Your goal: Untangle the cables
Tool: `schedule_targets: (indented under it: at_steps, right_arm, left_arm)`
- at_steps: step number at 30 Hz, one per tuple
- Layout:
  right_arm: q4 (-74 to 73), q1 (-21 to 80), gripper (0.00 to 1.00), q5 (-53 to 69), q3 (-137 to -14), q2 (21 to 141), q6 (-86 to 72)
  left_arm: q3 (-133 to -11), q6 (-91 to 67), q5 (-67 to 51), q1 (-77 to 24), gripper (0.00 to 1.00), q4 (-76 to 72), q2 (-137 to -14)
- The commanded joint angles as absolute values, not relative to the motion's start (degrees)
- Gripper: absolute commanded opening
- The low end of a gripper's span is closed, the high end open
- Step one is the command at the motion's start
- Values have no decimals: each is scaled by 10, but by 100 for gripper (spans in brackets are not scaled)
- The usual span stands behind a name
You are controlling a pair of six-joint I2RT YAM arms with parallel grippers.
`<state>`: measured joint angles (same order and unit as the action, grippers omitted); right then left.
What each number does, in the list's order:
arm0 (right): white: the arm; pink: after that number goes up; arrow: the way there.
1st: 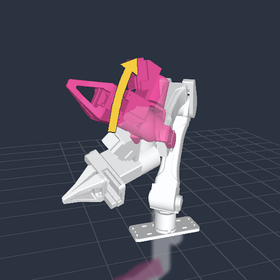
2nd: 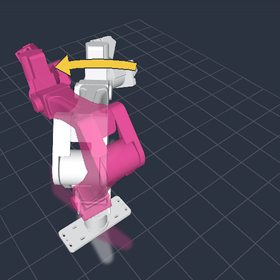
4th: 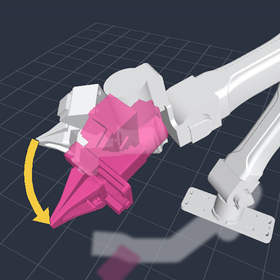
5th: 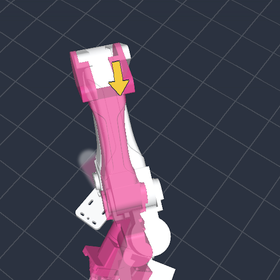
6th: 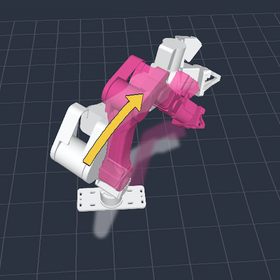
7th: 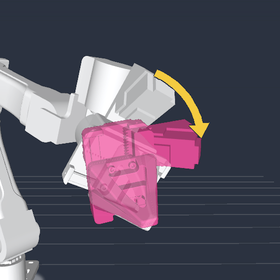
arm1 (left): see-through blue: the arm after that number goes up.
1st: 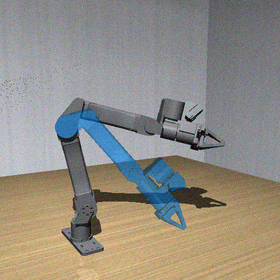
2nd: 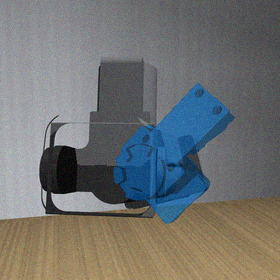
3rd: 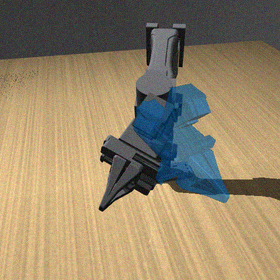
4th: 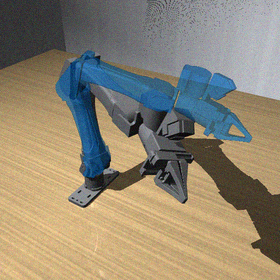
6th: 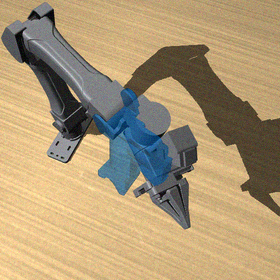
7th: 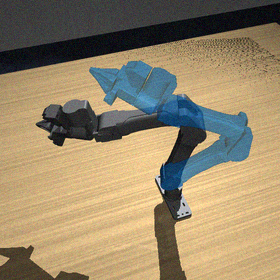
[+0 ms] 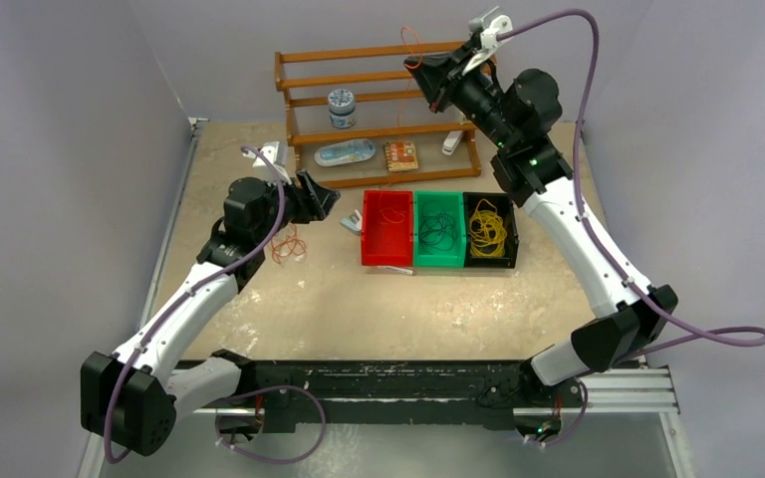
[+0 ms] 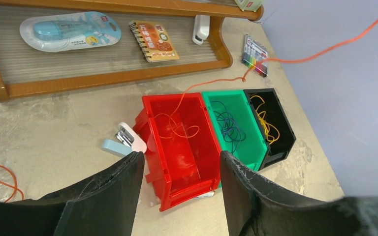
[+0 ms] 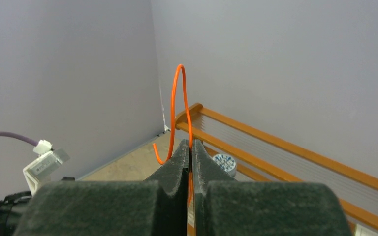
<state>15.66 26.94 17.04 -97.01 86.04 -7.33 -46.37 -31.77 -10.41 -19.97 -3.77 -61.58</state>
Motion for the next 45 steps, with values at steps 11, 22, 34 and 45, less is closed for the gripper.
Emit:
schedule_targets:
  at_steps: [11, 22, 34, 45]
  right_arm:
    - [150, 267, 0, 192, -883, 828, -77]
    - [147, 267, 0, 180, -818, 849, -88]
    - [132, 276, 0, 157, -757, 893, -78]
    - [105, 294, 0, -29, -721, 905, -45]
  left_arm:
    - [-512, -308, -65, -201, 55, -3, -650]
    - [-494, -323, -107, -207, 54, -36, -664]
    - [-495, -327, -106, -209, 54, -38, -683]
    - [-494, -329, -103, -210, 53, -30, -697]
